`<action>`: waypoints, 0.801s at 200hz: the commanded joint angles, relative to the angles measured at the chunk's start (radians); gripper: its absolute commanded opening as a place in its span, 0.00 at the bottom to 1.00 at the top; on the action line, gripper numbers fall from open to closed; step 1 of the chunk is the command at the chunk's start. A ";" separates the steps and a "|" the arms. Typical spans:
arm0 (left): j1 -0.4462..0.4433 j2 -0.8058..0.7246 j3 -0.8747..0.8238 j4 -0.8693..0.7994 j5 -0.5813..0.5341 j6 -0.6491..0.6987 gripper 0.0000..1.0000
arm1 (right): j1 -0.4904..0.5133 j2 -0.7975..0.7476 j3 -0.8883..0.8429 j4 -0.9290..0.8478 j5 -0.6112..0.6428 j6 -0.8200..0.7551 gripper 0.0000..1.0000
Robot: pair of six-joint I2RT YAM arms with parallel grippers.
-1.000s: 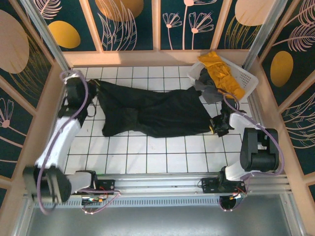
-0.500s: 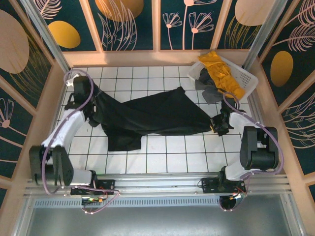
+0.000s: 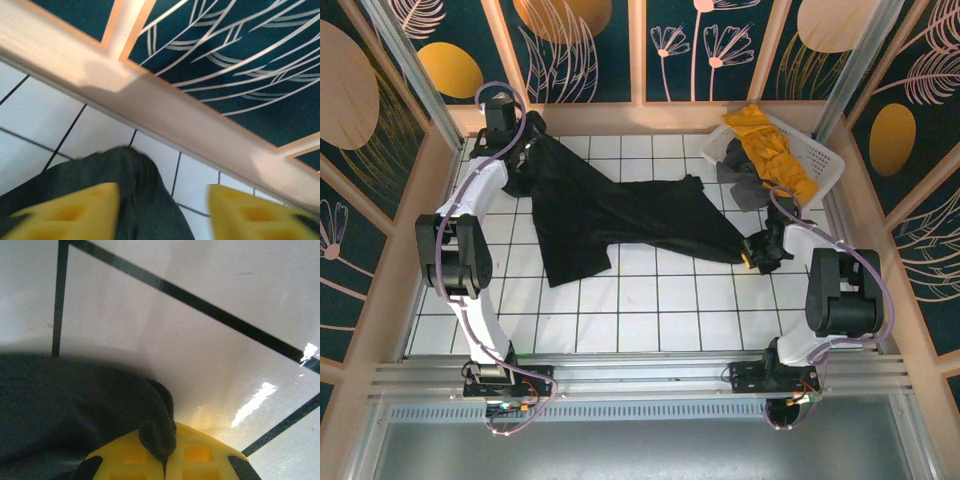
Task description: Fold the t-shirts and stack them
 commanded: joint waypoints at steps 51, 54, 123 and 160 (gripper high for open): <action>0.007 -0.358 -0.562 -0.104 -0.026 -0.003 0.47 | 0.020 0.009 0.066 -0.047 0.021 -0.077 0.00; 0.008 -0.359 -0.579 -0.099 -0.010 -0.001 0.47 | 0.021 0.009 0.068 -0.048 0.021 -0.080 0.00; 0.035 -0.134 -0.562 -0.047 0.113 0.037 0.57 | 0.030 -0.001 0.087 -0.045 0.016 -0.109 0.00; 0.036 -0.062 -0.523 -0.066 0.109 0.048 0.53 | 0.031 -0.008 0.077 -0.039 0.013 -0.098 0.00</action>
